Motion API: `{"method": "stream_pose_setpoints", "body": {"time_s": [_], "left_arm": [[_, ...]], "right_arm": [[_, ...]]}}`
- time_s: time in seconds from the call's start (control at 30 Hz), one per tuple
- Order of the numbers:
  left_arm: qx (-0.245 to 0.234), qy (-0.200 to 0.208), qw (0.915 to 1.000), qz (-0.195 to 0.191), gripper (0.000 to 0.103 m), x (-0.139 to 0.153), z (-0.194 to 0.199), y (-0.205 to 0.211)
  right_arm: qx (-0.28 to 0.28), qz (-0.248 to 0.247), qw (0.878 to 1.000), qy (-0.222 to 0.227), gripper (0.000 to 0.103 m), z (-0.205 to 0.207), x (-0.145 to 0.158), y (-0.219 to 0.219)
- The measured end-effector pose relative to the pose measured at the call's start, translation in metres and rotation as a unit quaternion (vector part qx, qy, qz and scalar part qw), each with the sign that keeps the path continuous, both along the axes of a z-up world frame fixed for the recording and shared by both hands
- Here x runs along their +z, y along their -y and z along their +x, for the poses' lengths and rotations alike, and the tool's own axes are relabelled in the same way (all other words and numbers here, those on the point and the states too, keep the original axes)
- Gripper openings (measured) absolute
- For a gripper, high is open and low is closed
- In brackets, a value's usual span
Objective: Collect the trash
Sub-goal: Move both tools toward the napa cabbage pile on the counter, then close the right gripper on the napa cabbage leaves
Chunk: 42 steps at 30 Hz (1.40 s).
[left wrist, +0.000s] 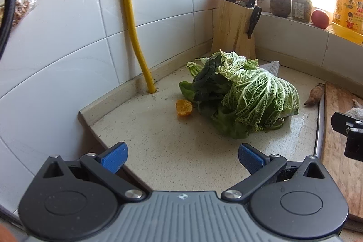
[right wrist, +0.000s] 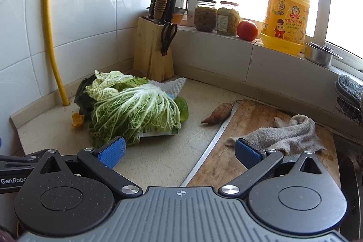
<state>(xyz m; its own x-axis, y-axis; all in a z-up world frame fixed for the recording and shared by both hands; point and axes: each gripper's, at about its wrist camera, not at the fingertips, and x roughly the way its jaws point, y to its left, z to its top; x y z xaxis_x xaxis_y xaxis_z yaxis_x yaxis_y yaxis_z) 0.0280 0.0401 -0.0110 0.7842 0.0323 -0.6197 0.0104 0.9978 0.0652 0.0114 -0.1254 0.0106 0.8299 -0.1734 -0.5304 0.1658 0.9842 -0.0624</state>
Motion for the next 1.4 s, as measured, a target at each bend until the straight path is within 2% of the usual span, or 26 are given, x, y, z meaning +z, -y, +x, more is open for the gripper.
{"method": "stream_pose_setpoints", "body": {"time_s": [0.13,0.4,0.6,0.87,1.0,1.2,1.27,1.33,1.4], "left_arm": [[-0.004,0.000,1.0000,0.001,0.102,-0.001,0.016,0.005],[-0.005,0.019,0.9997,0.012,0.102,0.005,0.046,0.002],[0.009,0.009,0.9998,0.016,0.102,-0.002,0.064,-0.004],[0.028,0.011,0.9993,0.025,0.102,-0.005,0.080,-0.015],[0.026,0.011,0.9993,0.025,0.102,-0.005,0.089,-0.015],[0.022,0.004,0.9996,0.015,0.102,-0.008,0.099,-0.015],[0.021,0.000,0.9997,0.014,0.102,-0.009,0.101,-0.013],[0.019,-0.002,0.9997,0.013,0.102,-0.011,0.103,-0.012],[0.018,-0.004,0.9998,0.012,0.102,-0.012,0.104,-0.013]], "right_arm": [[-0.004,-0.007,1.000,-0.006,0.103,0.019,0.000,0.008],[0.002,0.011,1.000,-0.020,0.103,0.063,-0.002,0.022],[0.022,0.018,0.999,-0.030,0.103,0.108,-0.004,0.022],[0.043,0.041,0.997,-0.054,0.103,0.169,-0.013,0.015],[0.044,0.053,0.994,-0.081,0.103,0.192,-0.026,0.013],[0.050,0.099,0.988,-0.105,0.103,0.208,-0.041,0.016],[0.055,0.118,0.982,-0.133,0.102,0.215,-0.049,0.022],[0.061,0.146,0.976,-0.151,0.099,0.214,-0.056,0.030],[0.081,0.149,0.975,-0.145,0.094,0.205,-0.056,0.033]]}}
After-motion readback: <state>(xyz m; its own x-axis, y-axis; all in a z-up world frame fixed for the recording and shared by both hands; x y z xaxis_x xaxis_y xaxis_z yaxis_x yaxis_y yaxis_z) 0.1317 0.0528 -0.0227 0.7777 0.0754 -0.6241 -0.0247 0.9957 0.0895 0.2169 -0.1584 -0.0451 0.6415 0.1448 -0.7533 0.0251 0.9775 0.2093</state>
